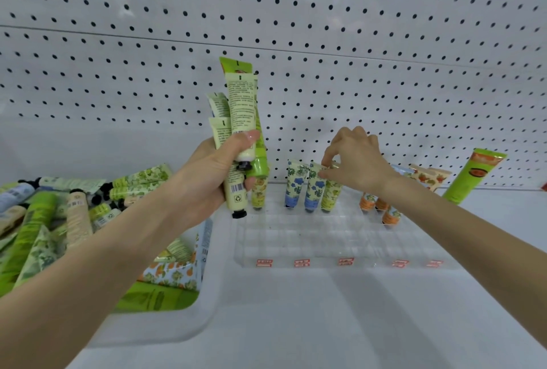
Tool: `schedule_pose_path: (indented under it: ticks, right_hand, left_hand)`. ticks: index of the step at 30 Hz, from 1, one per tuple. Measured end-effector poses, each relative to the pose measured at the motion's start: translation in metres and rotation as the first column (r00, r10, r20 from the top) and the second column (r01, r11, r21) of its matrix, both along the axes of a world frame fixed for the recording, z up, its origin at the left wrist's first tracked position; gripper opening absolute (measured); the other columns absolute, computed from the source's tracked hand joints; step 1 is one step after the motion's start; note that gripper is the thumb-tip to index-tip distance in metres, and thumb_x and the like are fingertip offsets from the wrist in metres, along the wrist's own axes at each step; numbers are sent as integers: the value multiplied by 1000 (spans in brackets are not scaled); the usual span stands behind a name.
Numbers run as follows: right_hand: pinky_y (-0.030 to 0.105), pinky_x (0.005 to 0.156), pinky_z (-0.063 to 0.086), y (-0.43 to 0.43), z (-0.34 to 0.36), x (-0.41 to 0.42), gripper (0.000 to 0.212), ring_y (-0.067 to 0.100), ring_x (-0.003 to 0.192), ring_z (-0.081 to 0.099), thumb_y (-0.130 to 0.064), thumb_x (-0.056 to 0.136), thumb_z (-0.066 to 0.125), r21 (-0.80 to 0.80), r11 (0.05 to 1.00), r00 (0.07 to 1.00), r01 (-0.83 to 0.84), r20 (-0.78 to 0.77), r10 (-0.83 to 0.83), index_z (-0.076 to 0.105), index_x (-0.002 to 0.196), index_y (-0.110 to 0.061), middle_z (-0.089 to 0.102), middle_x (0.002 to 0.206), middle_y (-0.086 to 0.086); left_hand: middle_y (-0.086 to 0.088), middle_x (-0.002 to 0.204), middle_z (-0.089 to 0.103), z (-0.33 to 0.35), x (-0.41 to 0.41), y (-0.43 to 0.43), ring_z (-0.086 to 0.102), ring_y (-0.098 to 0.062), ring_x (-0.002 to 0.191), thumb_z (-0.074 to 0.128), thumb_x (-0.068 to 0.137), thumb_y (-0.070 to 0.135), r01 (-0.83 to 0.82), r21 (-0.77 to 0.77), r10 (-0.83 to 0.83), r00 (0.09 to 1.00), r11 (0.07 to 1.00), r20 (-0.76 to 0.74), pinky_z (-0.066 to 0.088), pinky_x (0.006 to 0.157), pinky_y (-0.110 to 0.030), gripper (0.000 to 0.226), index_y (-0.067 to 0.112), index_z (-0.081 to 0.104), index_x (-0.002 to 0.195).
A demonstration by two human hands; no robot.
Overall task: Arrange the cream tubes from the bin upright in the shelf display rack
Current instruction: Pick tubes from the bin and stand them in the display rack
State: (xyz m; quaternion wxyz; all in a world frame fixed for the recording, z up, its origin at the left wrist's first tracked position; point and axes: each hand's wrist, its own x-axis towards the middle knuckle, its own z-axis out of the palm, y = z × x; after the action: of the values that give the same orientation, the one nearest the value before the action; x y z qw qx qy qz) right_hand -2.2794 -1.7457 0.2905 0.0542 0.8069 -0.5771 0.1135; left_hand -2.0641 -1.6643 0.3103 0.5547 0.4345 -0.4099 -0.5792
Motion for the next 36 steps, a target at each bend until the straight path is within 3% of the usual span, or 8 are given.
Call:
schedule_pose_path:
  ticks: [11,14,16,18,21,24,32,36]
  right_hand:
    - [33,86,21,0,5,-1,27,23,110,35,-42,77,73,37,999,1000,-9,-25,10,69,96,-24,47,110,1]
    - [29,89,25,12,22,-2,21,21,109,40,-38,79,72,10,1000,985,-3,171,1,68,95,-26,48,109,0]
    - [25,80,36,34,35,3,10,14,93,51,-34,79,73,57,997,903,-45,430,16,68,85,-27,55,101,-4]
    - [25,70,46,63,39,14,7,9,75,59,-30,77,74,213,962,754,-172,656,-10,71,79,-25,67,88,-6]
    - [28,68,56,99,29,37,9,15,71,65,-21,78,74,378,851,589,-364,801,-103,73,83,-14,73,84,4]
    - [25,70,58,111,15,60,11,13,75,69,-19,78,73,404,807,460,-432,868,-188,73,85,-11,74,84,7]
    - [25,67,59,109,-1,92,29,16,69,68,-20,81,72,396,798,132,-454,916,-379,69,94,6,72,83,16]
    - [20,61,55,110,-6,97,26,13,63,65,-19,82,71,359,793,15,-493,914,-405,69,97,2,70,75,11]
  left_hand:
    - [-10,86,56,-2,1,-2,51,-16,61,60,88,26,20,-7,-20,1000,1000,13,44,43,-20,11,15,59,87]
    - [-10,85,56,-2,2,-2,51,-16,58,59,89,27,29,-4,-29,1000,1000,10,46,44,-21,12,15,58,88]
    - [-10,85,55,-1,1,-2,54,-15,59,58,89,27,24,-3,-24,1000,1000,-16,50,48,-22,15,12,58,90]
    - [-11,90,56,0,0,-3,58,-16,66,58,90,27,-1,9,2,997,1000,-80,55,53,-25,17,10,58,93]
    - [-11,92,59,1,0,-4,63,-17,67,59,89,27,-22,14,24,987,1000,-160,57,58,-30,19,9,58,95]
    - [-10,87,61,1,1,-5,65,-16,63,59,90,28,-38,12,39,981,999,-188,58,61,-33,20,9,58,95]
    - [-11,85,58,0,0,-8,64,-20,69,62,85,29,-40,-22,32,949,999,-313,58,75,-47,21,10,59,93]
    - [-10,83,58,-1,-2,-8,66,-18,64,66,76,29,-14,-48,-1,951,999,-309,58,76,-44,31,8,56,96]
